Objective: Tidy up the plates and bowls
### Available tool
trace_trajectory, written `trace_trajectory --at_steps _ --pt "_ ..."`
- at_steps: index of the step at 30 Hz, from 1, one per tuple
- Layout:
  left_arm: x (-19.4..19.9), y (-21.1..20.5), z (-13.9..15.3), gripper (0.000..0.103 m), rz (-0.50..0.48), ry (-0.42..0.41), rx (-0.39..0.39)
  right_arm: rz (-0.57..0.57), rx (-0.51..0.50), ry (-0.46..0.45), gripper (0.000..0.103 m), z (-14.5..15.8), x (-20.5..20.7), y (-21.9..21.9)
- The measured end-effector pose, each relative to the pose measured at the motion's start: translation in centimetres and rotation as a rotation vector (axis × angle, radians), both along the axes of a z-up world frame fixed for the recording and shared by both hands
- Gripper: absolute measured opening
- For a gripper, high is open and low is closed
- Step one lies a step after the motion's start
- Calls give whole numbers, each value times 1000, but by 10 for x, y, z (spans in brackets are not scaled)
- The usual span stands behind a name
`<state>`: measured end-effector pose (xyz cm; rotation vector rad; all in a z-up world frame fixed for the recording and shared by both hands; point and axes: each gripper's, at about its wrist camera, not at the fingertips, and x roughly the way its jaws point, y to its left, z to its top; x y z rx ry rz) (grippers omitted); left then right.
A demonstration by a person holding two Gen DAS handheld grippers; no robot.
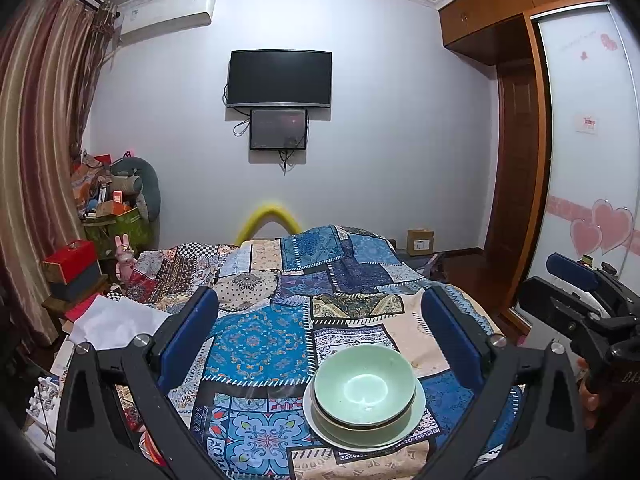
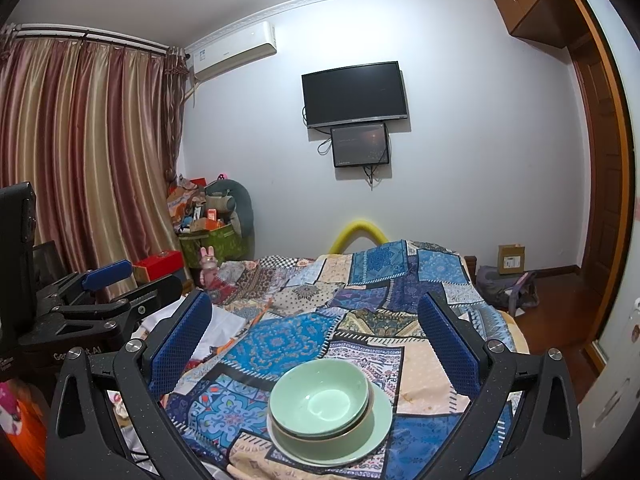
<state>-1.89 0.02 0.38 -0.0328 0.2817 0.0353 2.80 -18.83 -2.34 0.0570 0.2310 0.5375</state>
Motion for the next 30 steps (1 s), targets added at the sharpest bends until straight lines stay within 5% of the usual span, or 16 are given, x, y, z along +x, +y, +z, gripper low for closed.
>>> trace_trajectory --at_steps 30 --pt "3 -2 0 103 -14 5 -16 -2 1 4 103 -1 3 -7"
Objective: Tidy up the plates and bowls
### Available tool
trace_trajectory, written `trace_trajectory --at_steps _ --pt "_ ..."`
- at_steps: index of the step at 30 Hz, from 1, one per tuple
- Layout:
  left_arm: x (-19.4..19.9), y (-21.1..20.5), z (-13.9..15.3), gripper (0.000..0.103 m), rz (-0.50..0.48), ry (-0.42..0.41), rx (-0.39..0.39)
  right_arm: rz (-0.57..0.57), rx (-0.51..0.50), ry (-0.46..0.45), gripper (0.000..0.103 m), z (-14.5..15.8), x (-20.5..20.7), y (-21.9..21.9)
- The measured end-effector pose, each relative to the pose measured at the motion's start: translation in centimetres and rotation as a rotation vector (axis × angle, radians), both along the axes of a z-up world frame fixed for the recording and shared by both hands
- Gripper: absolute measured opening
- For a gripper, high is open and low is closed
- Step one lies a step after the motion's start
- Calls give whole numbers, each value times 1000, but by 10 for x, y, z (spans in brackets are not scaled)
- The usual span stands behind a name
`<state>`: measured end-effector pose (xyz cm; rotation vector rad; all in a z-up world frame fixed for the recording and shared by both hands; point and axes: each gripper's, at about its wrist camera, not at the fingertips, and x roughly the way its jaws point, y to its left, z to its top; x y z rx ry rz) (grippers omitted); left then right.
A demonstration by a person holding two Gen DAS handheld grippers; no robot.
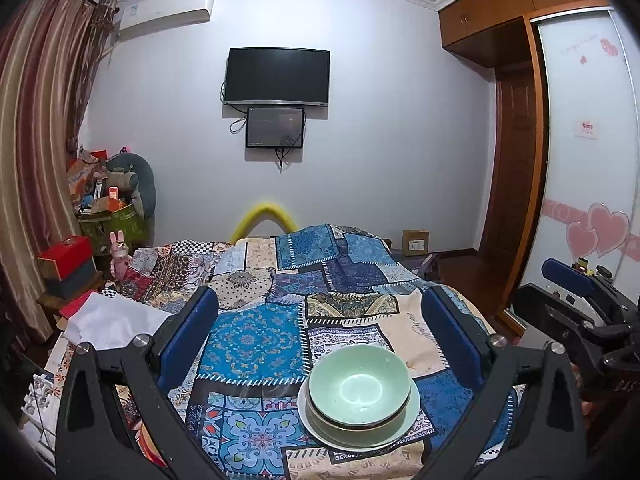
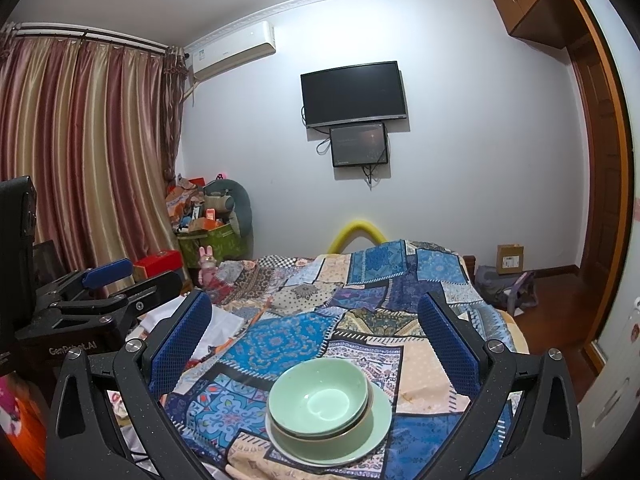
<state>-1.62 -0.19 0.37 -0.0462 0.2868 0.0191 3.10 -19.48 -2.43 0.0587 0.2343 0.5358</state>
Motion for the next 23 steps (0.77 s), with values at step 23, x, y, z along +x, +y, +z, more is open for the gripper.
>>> trace_trajectory --at_steps 23 --pt "-2 -5 -2 103 -13 -7 9 2 -14 8 103 1 3 3"
